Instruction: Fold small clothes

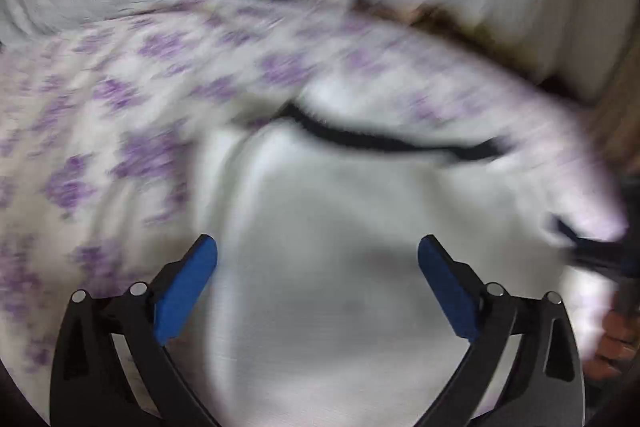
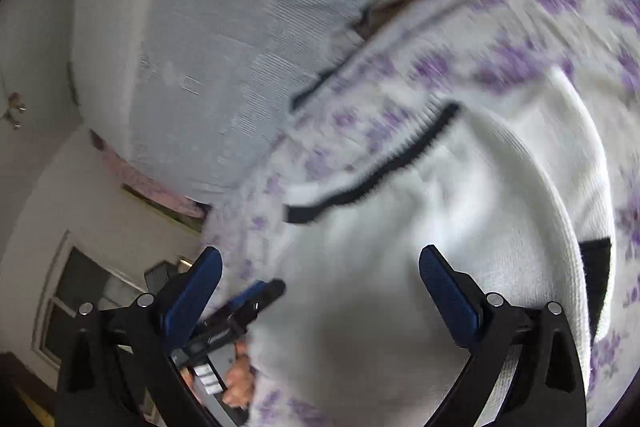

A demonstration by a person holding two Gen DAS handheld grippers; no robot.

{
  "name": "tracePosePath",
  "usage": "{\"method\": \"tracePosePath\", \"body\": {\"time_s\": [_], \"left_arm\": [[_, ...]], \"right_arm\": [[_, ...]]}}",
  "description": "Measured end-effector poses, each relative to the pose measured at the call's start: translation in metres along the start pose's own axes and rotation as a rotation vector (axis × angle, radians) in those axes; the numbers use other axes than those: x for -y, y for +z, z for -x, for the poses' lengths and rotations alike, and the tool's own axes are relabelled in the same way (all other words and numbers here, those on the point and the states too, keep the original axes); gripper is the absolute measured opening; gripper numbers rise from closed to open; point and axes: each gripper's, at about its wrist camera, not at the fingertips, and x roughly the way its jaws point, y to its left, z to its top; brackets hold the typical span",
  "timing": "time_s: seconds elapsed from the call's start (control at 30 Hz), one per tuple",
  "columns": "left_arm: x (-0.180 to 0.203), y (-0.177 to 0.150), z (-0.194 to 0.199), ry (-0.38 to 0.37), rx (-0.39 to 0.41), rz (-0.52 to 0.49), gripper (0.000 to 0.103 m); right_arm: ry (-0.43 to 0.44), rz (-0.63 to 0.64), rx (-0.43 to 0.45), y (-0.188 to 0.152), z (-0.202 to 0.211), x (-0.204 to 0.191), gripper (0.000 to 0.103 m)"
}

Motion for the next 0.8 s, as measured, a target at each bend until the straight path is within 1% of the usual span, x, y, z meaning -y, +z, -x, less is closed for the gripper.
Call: {"method": "tracePosePath", "body": {"time_s": [0.03,0.07,0.1,0.13,0.17,0.2,0.23,0.27,0.33,0.37,0.4,0.43,0.47,0.5,0.53,0.6,0.63,0.7,0.73,0.8], "left_arm": [[-0.008,0.0,-0.008,-0.036,-0.026,0.04,0.099],[-0.017,0.001,-0.007,-0.075,-0.043,0.099,0.099],[-0.025,0.002,-0.001,-0.087,-0.044,0.146,0.099],[-0.032,0.001,0.008,-0.081,-0.025,0.183,0.098],[-0.037,-0.003,0.021,-0.087,0.011,0.209,0.098],[-0.039,-0.008,0.034,-0.118,0.037,0.213,0.098],[-0.038,-0.011,0.04,-0.142,0.04,0.209,0.098],[-0.035,-0.014,0.045,-0.167,0.034,0.204,0.098],[-0.021,-0.021,0.048,-0.192,0.007,0.172,0.098],[-0.013,-0.025,0.043,-0.162,-0.009,0.137,0.098],[-0.002,-0.029,0.037,-0.093,-0.02,0.085,0.098],[0.009,-0.033,0.028,-0.008,-0.034,0.026,0.099],[0.014,-0.036,0.022,0.022,-0.05,-0.003,0.099],[0.012,-0.036,0.028,0.02,-0.035,0.021,0.098],[0.009,-0.033,0.037,-0.003,-0.025,0.048,0.098],[0.007,-0.028,0.053,-0.06,0.012,0.09,0.098],[0.01,-0.024,0.059,-0.074,0.024,0.103,0.098],[0.024,-0.013,0.058,-0.099,0.016,0.089,0.098],[0.037,-0.008,0.056,-0.106,0.012,0.06,0.098],[0.06,0.003,0.048,-0.074,0.015,0.001,0.098]], "right_arm": [[-0.042,0.049,0.015,-0.004,0.002,-0.002,0.087],[-0.093,0.081,0.016,-0.008,0.005,-0.008,0.085],[-0.128,0.096,0.02,-0.015,0.012,-0.016,0.088],[-0.143,0.105,0.045,-0.021,0.022,-0.025,0.093],[-0.127,0.113,0.081,-0.025,0.032,-0.029,0.1],[-0.109,0.124,0.117,-0.029,0.044,-0.028,0.1],[-0.104,0.132,0.128,-0.034,0.053,-0.03,0.1],[-0.107,0.124,0.118,-0.038,0.059,-0.026,0.1],[-0.124,0.046,0.062,-0.04,0.061,0.0,0.099],[-0.119,-0.009,0.037,-0.042,0.058,0.016,0.1],[-0.069,-0.037,0.064,-0.041,0.063,0.023,0.099],[-0.052,-0.066,0.081,-0.041,0.072,0.023,0.099],[-0.056,-0.095,0.085,-0.04,0.08,0.022,0.099],[-0.049,-0.1,0.117,-0.039,0.09,0.019,0.099],[-0.052,-0.083,0.182,-0.039,0.105,0.017,0.099],[-0.126,-0.082,0.264,-0.034,0.12,0.022,0.099],[-0.146,-0.115,0.278,-0.032,0.128,0.032,0.099],[-0.097,-0.213,0.266,-0.03,0.13,0.056,0.099],[-0.075,-0.251,0.263,-0.029,0.127,0.064,0.099],[-0.047,-0.265,0.257,-0.029,0.121,0.071,0.099]]}}
